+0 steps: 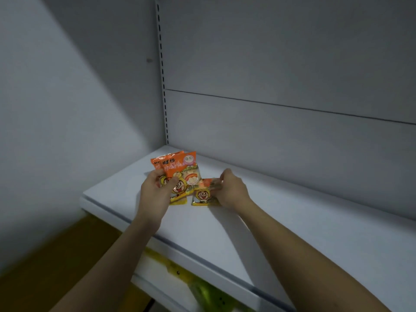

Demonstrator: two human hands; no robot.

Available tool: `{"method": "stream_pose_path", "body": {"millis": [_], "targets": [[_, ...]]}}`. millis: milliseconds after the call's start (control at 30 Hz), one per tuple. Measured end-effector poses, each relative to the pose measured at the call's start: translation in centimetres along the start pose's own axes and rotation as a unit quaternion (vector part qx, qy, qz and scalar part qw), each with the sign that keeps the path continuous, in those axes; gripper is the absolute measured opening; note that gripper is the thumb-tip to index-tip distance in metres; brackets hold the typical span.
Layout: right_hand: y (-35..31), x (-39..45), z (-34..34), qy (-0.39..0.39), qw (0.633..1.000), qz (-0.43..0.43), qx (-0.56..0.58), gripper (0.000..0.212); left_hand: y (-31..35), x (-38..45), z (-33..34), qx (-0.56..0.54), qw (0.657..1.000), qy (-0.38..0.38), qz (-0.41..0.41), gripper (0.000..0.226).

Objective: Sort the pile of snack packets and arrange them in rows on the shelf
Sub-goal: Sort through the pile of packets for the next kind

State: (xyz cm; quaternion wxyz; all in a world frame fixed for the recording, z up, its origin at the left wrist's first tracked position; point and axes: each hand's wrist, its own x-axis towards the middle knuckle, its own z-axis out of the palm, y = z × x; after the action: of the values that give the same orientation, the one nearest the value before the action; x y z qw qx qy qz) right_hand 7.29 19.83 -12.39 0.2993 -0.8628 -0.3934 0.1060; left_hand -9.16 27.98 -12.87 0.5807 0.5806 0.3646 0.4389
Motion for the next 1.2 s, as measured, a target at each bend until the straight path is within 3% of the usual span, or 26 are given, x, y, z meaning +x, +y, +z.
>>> {"method": "stream_pose_path", "body": {"millis": [200, 300, 400, 533, 700, 933, 1033, 1100, 1200], "targets": [[3.9, -4.3, -7.0, 0.080, 0.985, -0.014, 0.153, 0.035, 0.9, -1.6, 4.3, -0.026, 0.997, -0.068, 0.014, 0.017], [7.6, -8.5, -11.9, 0.125, 0.961, 0.015, 0.248, 0.038, 1.5, -4.5, 9.1, -0.044, 0.989, -0.136, 0.033, 0.040], [11.9, -13.0, -17.1, 0.193, 0.943, 0.035, 0.269, 0.035, 1.9, -8.2, 14.6, -0.064, 0.973, -0.217, 0.044, 0.062], [18.2, -18.1, -23.2, 0.261, 0.926, 0.058, 0.266, 0.021, 2.5, -14.1, 22.6, -0.060, 0.948, -0.304, 0.072, 0.042], [25.9, -22.7, -29.2, 0.291, 0.922, 0.109, 0.229, 0.019, 3.9, -20.9, 31.6, -0.055, 0.925, -0.372, 0.057, 0.028], [36.3, -27.2, -35.3, 0.306, 0.927, 0.187, 0.108, 0.014, 3.2, -26.1, 38.7, -0.038, 0.926, -0.373, 0.040, 0.029], [39.5, -26.6, -35.7, 0.264, 0.944, 0.196, 0.035, 0.017, 2.8, -27.6, 40.7, -0.029, 0.930, -0.366, 0.029, 0.030], [41.0, -26.3, -35.4, 0.201, 0.957, 0.194, -0.078, 0.024, 2.7, -28.6, 41.7, -0.027, 0.934, -0.357, 0.022, 0.031], [41.6, -26.5, -35.2, 0.159, 0.947, 0.203, -0.189, 0.021, 2.5, -29.8, 42.6, -0.034, 0.939, -0.342, 0.012, 0.031]]}}
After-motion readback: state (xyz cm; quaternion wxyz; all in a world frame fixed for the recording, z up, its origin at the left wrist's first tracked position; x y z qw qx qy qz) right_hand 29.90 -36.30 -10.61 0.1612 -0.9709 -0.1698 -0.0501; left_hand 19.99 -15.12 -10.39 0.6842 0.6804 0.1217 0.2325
